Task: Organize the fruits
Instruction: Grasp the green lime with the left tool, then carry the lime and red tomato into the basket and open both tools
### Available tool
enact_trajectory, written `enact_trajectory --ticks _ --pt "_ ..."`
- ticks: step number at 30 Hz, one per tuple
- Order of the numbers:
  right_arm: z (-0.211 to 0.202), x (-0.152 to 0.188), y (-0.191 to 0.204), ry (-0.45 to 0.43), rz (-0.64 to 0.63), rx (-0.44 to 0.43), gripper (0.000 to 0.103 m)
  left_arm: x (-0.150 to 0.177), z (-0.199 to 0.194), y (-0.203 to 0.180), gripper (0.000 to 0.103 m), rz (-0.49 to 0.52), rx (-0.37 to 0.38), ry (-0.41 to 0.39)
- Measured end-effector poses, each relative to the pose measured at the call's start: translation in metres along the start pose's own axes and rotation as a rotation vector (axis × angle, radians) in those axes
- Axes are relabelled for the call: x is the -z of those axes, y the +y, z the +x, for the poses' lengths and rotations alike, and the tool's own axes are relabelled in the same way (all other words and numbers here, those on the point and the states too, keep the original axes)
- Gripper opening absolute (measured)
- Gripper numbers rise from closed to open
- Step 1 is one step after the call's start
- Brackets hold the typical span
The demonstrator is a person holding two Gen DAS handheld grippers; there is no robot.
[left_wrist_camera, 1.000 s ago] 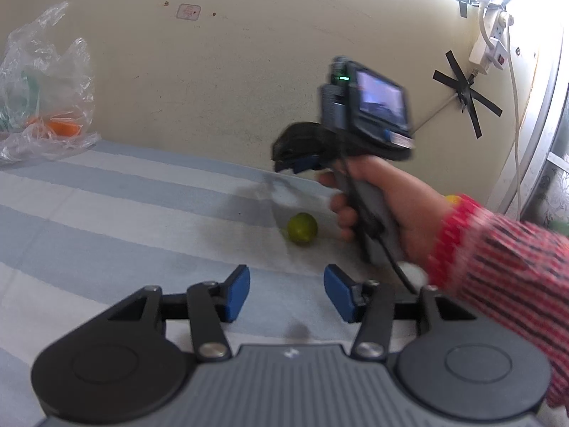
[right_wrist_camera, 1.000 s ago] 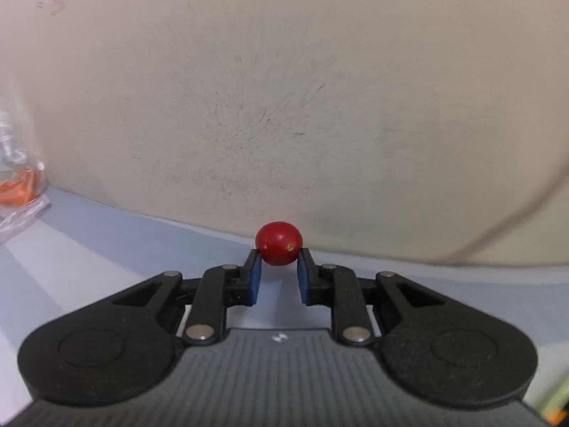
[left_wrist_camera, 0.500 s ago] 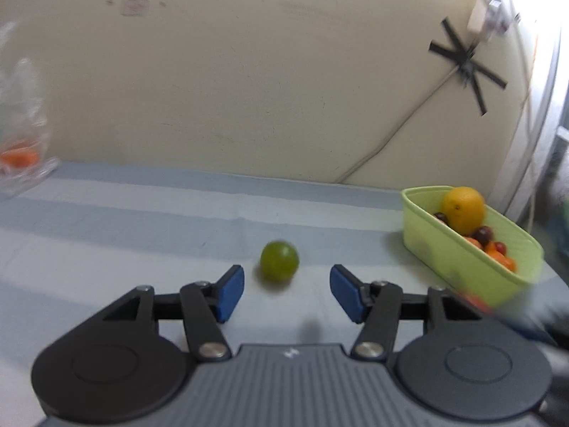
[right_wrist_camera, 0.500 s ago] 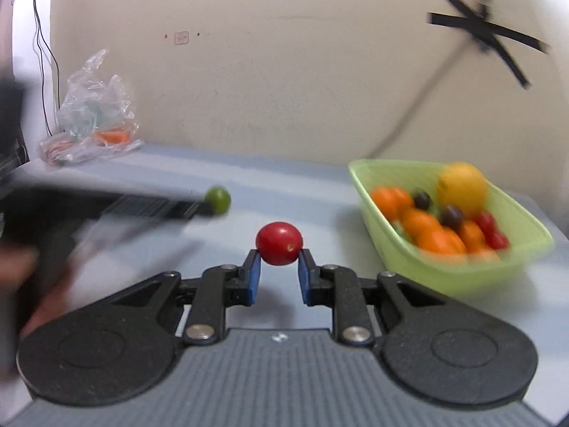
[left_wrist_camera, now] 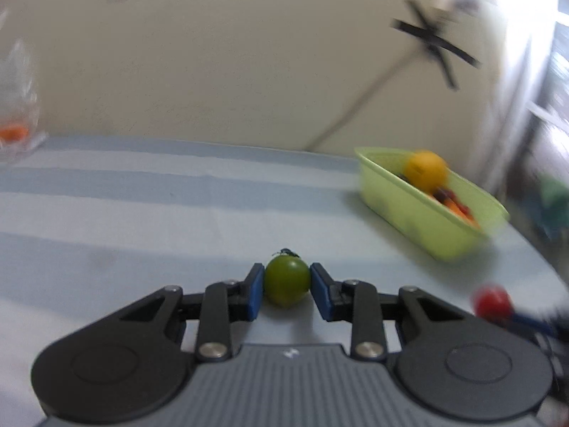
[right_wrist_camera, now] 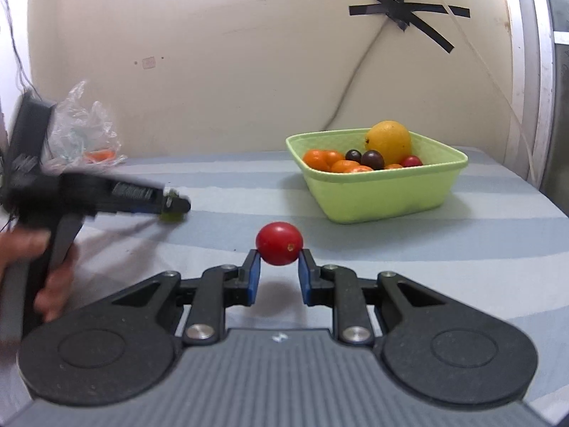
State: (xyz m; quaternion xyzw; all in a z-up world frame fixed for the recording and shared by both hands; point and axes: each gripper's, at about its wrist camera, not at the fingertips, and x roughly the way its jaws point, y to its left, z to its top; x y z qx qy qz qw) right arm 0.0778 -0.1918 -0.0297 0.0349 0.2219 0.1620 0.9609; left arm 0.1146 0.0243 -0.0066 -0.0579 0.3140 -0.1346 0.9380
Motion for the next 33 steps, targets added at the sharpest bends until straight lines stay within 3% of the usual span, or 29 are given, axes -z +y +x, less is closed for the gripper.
enact_trajectory --ticks 4,7,15,18,26,30,33 --pt "-0.009 0.007 0.002 0.015 -0.006 -0.018 0.025 0.03 -0.035 -0.017 0.028 -0.005 0.092 0.01" --pt "-0.019 0.015 0.004 0.026 -0.007 -0.028 0.025 0.043 -0.051 -0.034 0.028 0.042 0.107 0.01" --pt "-0.024 0.022 0.003 0.075 0.032 -0.033 0.025 0.043 -0.041 -0.061 0.028 0.078 0.21 0.07" --pt "-0.026 0.017 -0.016 0.063 0.118 -0.053 0.025 0.028 -0.032 -0.066 0.028 0.063 0.227 0.08" --pt "-0.005 -0.036 -0.066 -0.124 0.088 0.124 0.025 -0.062 0.021 -0.105 0.029 0.101 0.224 -0.033" --pt "0.032 -0.056 -0.082 -0.126 0.04 0.201 0.028 -0.088 0.074 -0.117 0.029 0.084 0.157 0.002" --pt "0.056 -0.052 -0.091 -0.133 0.033 0.213 0.039 -0.092 0.111 -0.119 0.03 0.068 0.116 0.077"
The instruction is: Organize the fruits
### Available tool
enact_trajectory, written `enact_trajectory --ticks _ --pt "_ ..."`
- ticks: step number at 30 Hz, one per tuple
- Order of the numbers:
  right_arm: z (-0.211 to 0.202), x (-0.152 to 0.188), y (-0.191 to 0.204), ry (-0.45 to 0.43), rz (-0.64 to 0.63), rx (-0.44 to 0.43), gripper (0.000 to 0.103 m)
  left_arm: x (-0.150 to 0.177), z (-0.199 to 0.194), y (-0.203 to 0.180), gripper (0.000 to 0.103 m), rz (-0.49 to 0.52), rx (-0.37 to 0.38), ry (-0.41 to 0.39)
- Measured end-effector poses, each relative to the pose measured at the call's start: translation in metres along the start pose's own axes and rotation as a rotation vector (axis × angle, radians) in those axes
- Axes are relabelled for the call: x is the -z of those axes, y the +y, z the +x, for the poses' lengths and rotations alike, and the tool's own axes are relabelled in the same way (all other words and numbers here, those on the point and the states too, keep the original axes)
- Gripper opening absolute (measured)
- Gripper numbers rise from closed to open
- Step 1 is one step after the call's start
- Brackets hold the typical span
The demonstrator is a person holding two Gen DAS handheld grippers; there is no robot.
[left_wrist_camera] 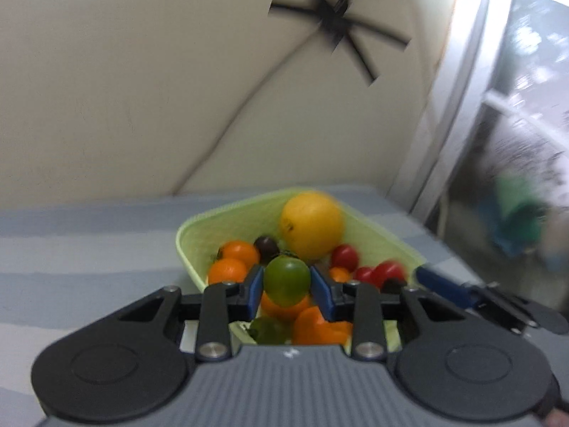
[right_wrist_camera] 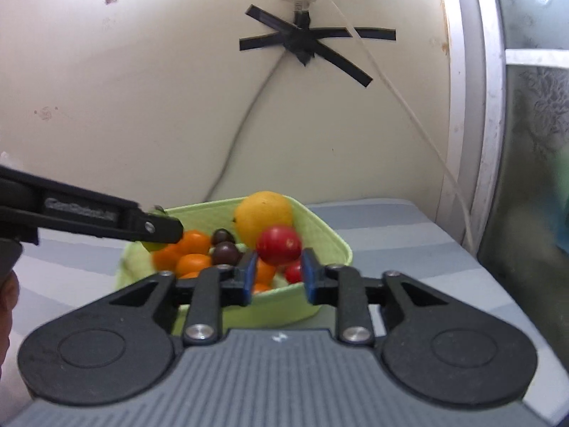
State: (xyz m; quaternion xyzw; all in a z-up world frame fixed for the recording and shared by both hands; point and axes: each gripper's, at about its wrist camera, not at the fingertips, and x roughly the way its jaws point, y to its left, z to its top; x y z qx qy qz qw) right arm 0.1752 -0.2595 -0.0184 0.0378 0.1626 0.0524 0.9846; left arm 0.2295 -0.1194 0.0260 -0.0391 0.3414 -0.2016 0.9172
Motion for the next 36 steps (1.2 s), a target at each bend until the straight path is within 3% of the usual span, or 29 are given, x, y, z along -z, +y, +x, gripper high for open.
enact_trajectory --ticks 3,7,15,20,24,26,29,36 --pt "-0.004 0.005 0.0 -0.039 -0.033 -0.01 0.044 0.004 0.009 0.0 0.039 0.014 -0.031 -0.012" --pt "-0.009 0.004 -0.01 -0.044 0.005 -0.046 0.045 0.01 0.003 -0.007 0.04 0.016 -0.056 -0.039" --pt "-0.014 0.003 -0.022 -0.068 0.105 -0.025 0.045 0.048 -0.064 -0.011 0.047 -0.01 -0.096 -0.142" --pt "-0.025 0.015 -0.03 -0.016 0.278 -0.008 0.052 0.091 -0.094 0.003 0.051 -0.023 -0.149 -0.135" --pt "-0.048 0.027 -0.026 0.025 0.332 0.034 0.052 0.122 -0.101 0.016 0.051 -0.061 -0.192 -0.064" --pt "-0.059 0.035 -0.021 0.07 0.37 0.026 0.052 0.131 -0.105 0.019 0.051 -0.05 -0.207 -0.078" --pt "-0.072 0.049 -0.007 0.151 0.396 0.014 0.052 0.136 -0.109 0.019 0.053 -0.036 -0.237 -0.086" --pt "-0.111 0.067 0.028 0.134 0.336 0.033 0.054 0.142 -0.116 0.019 0.054 -0.035 -0.258 -0.117"
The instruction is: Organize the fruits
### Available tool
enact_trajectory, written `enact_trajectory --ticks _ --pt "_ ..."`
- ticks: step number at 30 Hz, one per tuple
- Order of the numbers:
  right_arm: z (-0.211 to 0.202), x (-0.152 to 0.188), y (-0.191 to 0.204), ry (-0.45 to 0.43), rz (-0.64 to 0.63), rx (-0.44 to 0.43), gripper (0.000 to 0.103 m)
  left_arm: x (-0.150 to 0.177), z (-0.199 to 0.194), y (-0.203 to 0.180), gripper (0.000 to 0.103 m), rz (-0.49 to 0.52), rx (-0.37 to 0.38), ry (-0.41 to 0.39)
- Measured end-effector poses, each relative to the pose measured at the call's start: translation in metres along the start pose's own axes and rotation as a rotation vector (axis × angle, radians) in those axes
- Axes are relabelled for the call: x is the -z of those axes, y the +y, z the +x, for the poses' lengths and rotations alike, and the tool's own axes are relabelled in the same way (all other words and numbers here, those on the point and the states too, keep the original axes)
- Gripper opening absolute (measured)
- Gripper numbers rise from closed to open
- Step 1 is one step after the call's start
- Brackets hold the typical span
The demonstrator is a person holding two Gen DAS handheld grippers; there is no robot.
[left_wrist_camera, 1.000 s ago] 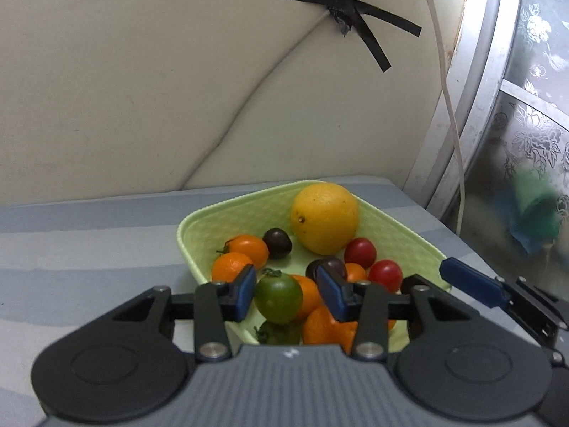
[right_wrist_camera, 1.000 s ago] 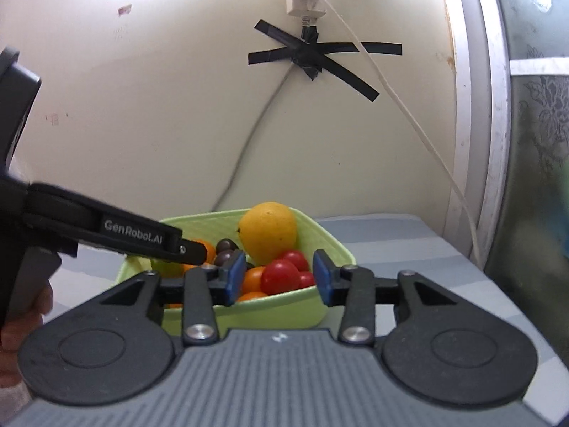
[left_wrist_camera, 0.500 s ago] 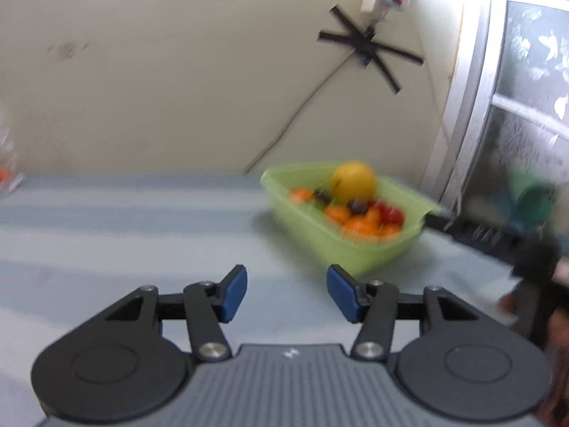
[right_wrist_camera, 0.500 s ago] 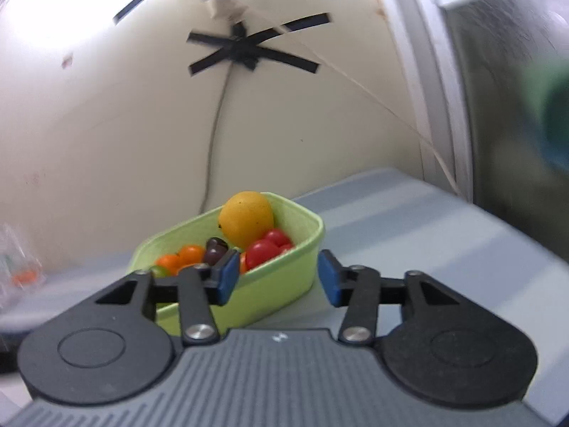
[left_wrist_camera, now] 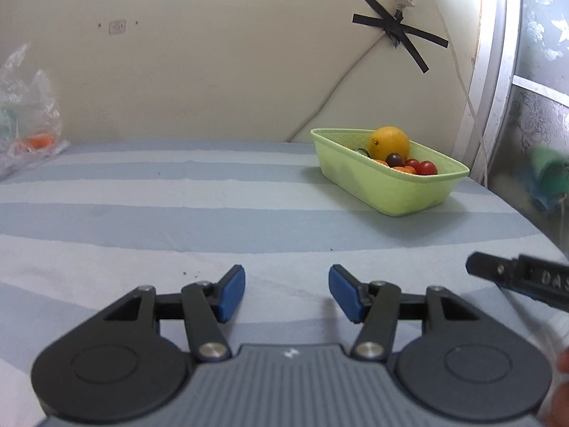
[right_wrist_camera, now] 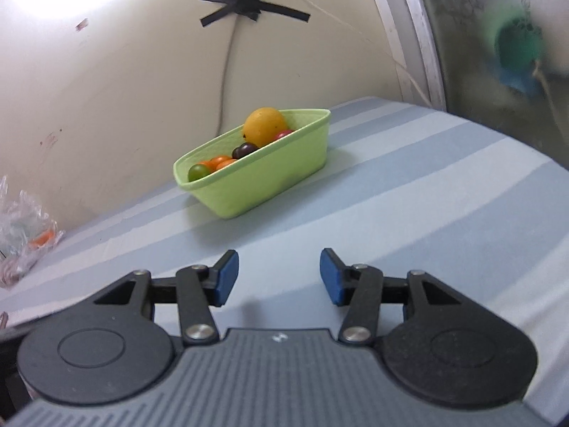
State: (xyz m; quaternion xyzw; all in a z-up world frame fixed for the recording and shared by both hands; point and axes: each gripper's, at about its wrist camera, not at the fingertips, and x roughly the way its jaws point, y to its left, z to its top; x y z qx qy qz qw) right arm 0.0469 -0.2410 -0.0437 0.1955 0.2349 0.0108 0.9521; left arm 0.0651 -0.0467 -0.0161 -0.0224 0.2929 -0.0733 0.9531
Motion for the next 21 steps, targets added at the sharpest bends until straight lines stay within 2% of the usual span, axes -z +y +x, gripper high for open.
enact_trajectory --ticks 5,12,21 --pt "-0.013 0.012 0.006 0.008 -0.018 0.002 0.056 0.01 -0.015 -0.007 0.055 0.056 -0.017 -0.02" --pt "-0.017 0.015 0.012 0.007 -0.054 0.015 0.056 0.013 -0.023 -0.006 0.056 0.068 -0.018 -0.053" --pt "-0.019 0.015 0.01 -0.007 -0.063 0.007 0.057 0.016 -0.028 -0.016 0.06 0.144 -0.028 -0.094"
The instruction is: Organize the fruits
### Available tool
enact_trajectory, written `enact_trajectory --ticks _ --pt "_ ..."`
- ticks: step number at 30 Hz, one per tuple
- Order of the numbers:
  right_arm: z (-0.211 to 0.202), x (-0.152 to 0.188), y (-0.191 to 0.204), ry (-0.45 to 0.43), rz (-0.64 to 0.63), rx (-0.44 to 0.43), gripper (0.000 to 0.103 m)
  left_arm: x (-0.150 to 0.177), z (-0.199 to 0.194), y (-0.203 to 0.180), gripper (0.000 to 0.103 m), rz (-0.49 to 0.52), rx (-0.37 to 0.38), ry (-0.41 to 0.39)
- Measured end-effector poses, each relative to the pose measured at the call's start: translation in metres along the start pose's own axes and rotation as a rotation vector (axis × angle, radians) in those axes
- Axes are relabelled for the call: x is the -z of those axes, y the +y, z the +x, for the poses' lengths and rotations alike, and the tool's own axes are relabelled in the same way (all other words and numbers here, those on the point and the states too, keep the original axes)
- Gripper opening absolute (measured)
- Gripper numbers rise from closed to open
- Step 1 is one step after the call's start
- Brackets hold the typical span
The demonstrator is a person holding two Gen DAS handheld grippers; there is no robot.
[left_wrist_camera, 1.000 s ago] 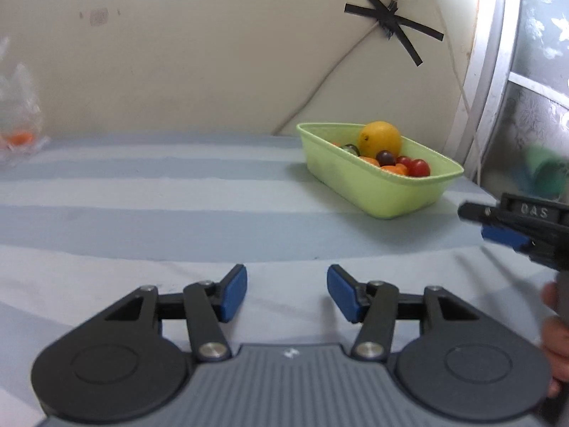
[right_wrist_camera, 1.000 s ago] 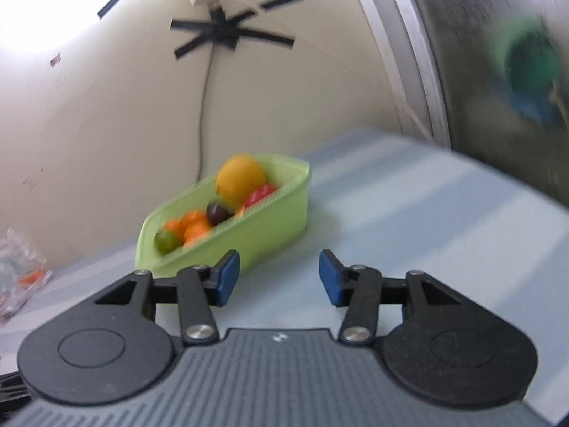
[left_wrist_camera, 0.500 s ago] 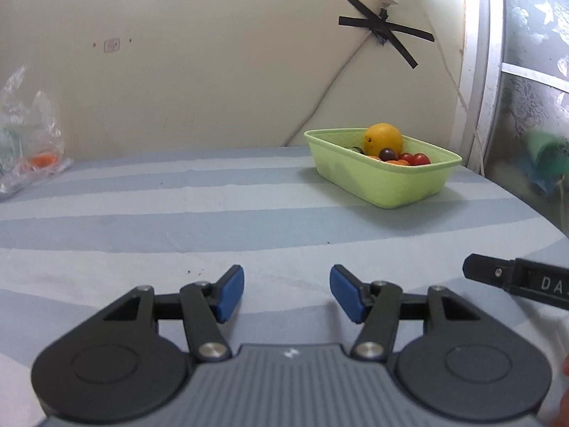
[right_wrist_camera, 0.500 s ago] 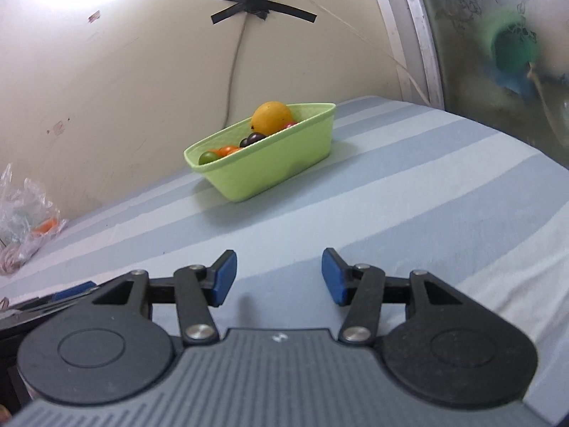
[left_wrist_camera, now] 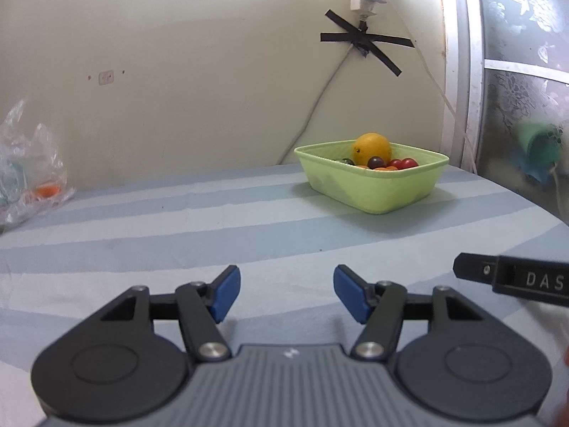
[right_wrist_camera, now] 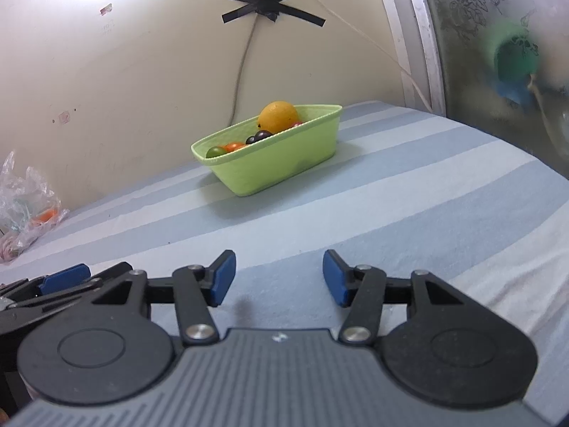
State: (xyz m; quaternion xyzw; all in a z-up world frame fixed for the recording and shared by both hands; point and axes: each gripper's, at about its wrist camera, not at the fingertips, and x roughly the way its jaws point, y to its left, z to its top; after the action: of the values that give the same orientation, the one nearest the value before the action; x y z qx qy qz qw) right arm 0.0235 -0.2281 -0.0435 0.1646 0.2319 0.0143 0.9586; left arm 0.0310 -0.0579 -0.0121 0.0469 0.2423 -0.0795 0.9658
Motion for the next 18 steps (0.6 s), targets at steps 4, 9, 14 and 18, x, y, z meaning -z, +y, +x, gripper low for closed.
enact_trajectory --ticks 4,9,14,18 --pt "-0.004 0.001 0.002 -0.033 -0.026 0.009 0.057 0.0 -0.001 -0.001 0.063 0.005 -0.004 -0.001" --pt "-0.009 0.003 0.007 -0.065 -0.07 0.024 0.057 -0.001 -0.001 0.002 0.081 -0.008 0.002 0.001" --pt "-0.014 0.005 0.008 -0.099 -0.091 0.028 0.058 -0.001 -0.001 0.001 0.085 0.005 -0.001 -0.005" --pt "-0.019 0.008 0.012 -0.14 -0.099 0.035 0.059 -0.001 -0.003 -0.001 0.087 0.015 -0.008 -0.017"
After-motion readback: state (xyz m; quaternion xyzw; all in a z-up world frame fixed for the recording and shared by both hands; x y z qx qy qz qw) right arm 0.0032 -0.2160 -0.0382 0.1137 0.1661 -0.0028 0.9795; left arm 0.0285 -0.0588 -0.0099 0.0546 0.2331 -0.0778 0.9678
